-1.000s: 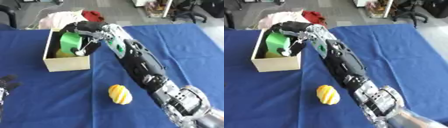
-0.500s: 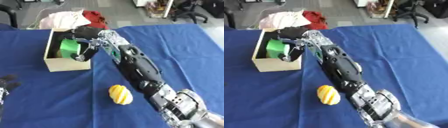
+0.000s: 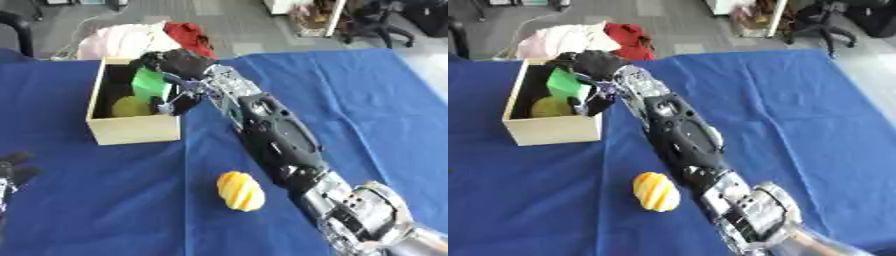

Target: Pick up objects on the table and place them in the box.

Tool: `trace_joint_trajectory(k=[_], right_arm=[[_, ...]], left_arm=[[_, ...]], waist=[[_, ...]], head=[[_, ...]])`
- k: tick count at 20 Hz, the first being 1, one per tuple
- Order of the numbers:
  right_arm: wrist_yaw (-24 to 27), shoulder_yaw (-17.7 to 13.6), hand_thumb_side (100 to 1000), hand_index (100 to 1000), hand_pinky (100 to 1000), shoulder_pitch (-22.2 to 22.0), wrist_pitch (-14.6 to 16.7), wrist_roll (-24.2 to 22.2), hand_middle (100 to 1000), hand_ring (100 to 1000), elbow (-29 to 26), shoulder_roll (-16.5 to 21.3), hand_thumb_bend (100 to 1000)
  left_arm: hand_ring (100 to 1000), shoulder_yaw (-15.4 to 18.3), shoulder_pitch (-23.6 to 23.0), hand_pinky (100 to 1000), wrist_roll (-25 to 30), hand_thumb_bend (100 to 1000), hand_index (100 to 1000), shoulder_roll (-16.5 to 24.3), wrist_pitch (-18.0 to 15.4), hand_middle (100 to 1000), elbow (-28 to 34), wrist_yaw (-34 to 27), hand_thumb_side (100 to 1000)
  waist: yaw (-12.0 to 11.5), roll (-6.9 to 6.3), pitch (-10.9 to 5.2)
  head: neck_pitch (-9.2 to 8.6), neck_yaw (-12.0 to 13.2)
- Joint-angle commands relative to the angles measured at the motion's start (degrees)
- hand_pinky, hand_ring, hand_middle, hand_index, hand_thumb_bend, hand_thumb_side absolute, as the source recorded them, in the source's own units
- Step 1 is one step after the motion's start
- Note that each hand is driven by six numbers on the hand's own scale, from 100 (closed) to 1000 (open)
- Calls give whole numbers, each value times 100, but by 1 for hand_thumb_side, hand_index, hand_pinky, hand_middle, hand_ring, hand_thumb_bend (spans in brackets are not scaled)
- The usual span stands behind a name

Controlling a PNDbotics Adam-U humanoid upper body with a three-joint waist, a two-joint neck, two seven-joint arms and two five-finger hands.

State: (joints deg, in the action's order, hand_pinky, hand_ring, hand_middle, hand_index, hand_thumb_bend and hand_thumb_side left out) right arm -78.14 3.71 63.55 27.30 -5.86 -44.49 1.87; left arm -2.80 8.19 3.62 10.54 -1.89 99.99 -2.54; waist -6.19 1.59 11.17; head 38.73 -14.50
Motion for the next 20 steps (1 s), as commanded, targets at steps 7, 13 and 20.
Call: trace_joint_trajectory(k=[7, 13, 20], right_arm=[[174, -127, 657, 1000, 978, 128, -5, -243, 1000, 998, -40, 212, 100], [529, -126, 744, 1000, 1000, 170, 17, -354, 1000, 1000, -89, 314, 100], [568, -22, 901, 1000, 1000, 184, 276, -603, 1000, 1000, -187, 355, 100]], left_arm=[[730, 9, 65, 909, 8, 100, 801, 32, -11, 755, 86, -16, 723], [730, 15, 52, 909, 2, 100, 801, 40, -11, 755, 82, -11, 723], [730, 15, 46, 909, 3, 100, 801, 49, -14, 756, 86, -9, 722]], waist=[[23, 3, -10], [50, 1, -18], [60, -10, -25]], head=[[-70, -6], [-65, -11], [-78, -36]])
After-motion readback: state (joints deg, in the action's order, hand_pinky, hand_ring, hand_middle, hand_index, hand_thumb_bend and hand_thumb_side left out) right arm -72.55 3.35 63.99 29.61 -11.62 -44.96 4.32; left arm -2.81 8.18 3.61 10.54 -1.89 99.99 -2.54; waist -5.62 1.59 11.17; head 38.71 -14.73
